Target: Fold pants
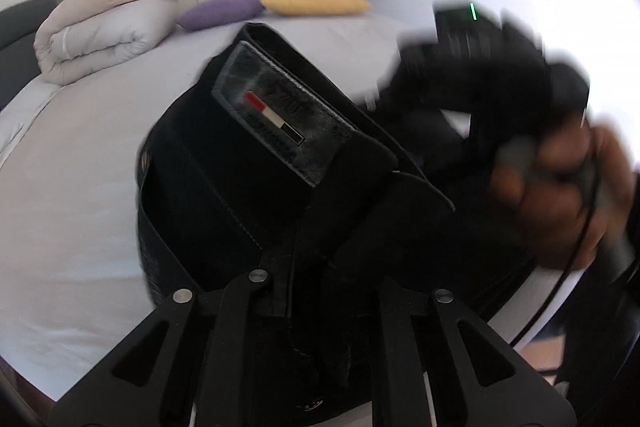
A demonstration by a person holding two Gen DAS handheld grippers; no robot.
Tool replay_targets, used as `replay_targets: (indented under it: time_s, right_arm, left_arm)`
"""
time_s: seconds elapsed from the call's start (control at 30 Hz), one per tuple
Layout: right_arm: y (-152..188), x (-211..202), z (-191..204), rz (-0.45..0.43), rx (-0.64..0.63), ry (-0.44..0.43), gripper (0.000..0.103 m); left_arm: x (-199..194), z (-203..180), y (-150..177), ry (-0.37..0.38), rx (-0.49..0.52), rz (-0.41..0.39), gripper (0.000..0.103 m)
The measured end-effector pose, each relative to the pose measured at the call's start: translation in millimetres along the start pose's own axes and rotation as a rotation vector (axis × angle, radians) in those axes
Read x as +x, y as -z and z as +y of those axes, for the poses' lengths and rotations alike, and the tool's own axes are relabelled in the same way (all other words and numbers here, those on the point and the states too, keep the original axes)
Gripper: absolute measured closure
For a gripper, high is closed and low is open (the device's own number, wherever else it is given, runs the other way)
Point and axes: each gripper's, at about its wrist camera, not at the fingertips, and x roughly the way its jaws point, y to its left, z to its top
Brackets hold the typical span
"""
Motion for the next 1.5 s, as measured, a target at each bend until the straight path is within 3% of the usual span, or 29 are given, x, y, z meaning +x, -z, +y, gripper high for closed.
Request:
replay_targets:
  time_s: [0.2,0.33,0.5,0.73,0.83,0.9,0.97,1.03,1.2,1.5]
  right_arm:
    - [-4,-10,-19,-0.028,0.066,-0.085,0.04]
    - [-6,-6,-11,-0.013,0.043,-0.086,0.035]
    - [-5,-20,-11,-0.085,0.089,-0.211,0.03]
    - [6,-33,-2,-0.055,0.017,-0.17,0.026]
    - [5,-25,9,-0.009,-0.047,-0.096,0.026]
    - [8,-20,15,0.022,-0.097,0.005,0.034]
    - [9,-20,11,0.037,-0.12,0.096,0.068]
    - [8,-31,-4,0.028,-0.09,0.119,0.081]
    - [10,-57,-17,-0.016,-0.101,0.179,0.085]
    - [2,-108,-44,-0.07,-0.09,0.203,0.086]
  left_arm:
    - [4,-3,5,-0.042,0.027,0.006,0.092]
    - [-2,-8,9,-0.075,0.072,0.0,0.092]
    - [-8,-15,15,-0.08,0.078,-0.008,0.092]
    - [-3,-44,20,-0.093,0.196,0.005,0.092]
    - [4,-57,23,-0.085,0.255,0.025,0.092]
    - [7,-68,25,-0.068,0.288,0.031,0.092]
    - [10,-76,25,-0.054,0.297,0.035,0.092]
    - [15,-83,23,-0.025,0.298,0.043,0.092]
    - [28,-114,13,0.033,0.343,0.054,0.092]
    - [47,-156,-10,0.125,0.394,0.053,0.092]
